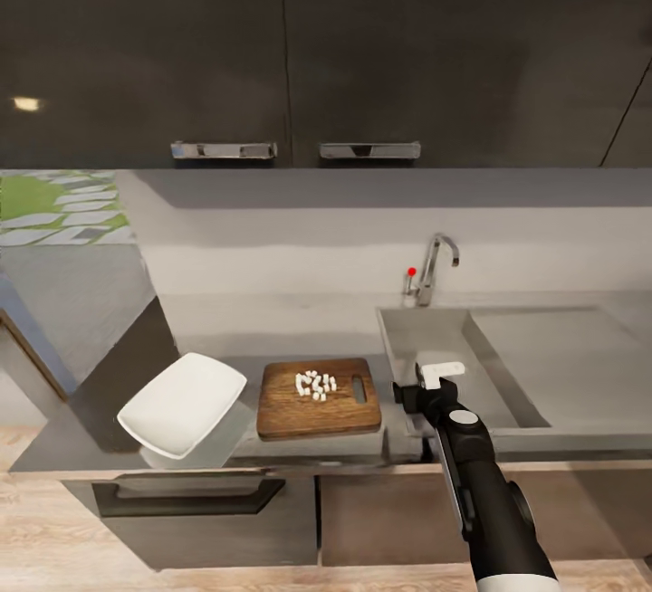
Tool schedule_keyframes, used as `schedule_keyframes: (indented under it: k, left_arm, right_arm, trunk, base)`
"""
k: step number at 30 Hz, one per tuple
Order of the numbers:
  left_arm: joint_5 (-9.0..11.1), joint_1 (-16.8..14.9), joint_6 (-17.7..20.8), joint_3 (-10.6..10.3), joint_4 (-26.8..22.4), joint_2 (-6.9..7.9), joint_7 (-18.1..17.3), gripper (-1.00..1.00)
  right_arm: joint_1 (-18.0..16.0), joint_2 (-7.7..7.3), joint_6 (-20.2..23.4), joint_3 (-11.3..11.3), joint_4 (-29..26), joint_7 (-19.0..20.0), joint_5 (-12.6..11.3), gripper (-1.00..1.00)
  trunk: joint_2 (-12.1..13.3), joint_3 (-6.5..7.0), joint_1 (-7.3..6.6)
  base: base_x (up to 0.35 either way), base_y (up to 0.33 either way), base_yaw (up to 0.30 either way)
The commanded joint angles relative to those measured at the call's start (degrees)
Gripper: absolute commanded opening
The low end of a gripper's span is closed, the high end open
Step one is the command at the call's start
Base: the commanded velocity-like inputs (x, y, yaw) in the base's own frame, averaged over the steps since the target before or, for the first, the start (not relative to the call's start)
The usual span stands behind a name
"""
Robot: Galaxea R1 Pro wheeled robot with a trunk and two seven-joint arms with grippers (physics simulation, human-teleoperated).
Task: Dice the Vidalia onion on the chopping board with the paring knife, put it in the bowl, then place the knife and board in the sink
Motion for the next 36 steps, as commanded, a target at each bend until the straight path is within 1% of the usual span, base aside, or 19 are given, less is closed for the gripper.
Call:
schedule_keyframes:
  k: [1,15,19,25,30,36]
  left_arm:
    - [0.41,-0.02,-0.09,-0.47,-0.05,0.10,0.49,1.00]
    - [0.41,-0.02,-0.09,-0.43,-0.05,0.10,0.49,1.00]
    - [0.41,-0.02,-0.09,-0.45,-0.05,0.10,0.49,1.00]
    - [0.41,-0.02,-0.09,-0.40,-0.01,0.10,0.49,1.00]
    - [0.41,-0.02,-0.09,-0.40,0.03,0.10,0.49,1.00]
    - [0.41,-0.02,-0.06,-0.40,0.18,0.04,0.50,1.00]
  right_arm:
    - [-0.03,0.08,0.24,-0.15,-0.10,0.55,0.61,1.00]
    - [-0.03,0.08,0.24,-0.15,-0.06,0.59,0.52,1.00]
    - [-0.04,0.08,0.28,-0.09,-0.02,0.61,0.52,1.00]
    - [-0.05,0.08,0.40,-0.08,0.15,0.54,0.52,1.00]
    - [-0.02,0.08,0.41,-0.10,0.25,0.53,0.52,1.00]
    - [-0.03,0.08,0.41,-0.12,0.32,0.53,0.52,1.00]
  trunk:
    - [-0.12,-0.02,0.04]
    - [-0.12,1.25,0.04]
    - [-0.12,1.34,0.04]
    - [-0.12,1.00,0.04]
    - [-0.12,0.55,0.04]
    - [-0.12,0.01,0.04]
  base:
    - [0.000,0.245,0.000]
    - [0.000,0.039,0.000]
    - [0.000,0.047,0.000]
    - [0.008,0.010,0.000]
    - [0.161,0.158,0.000]
    - [0.030,0.030,0.000]
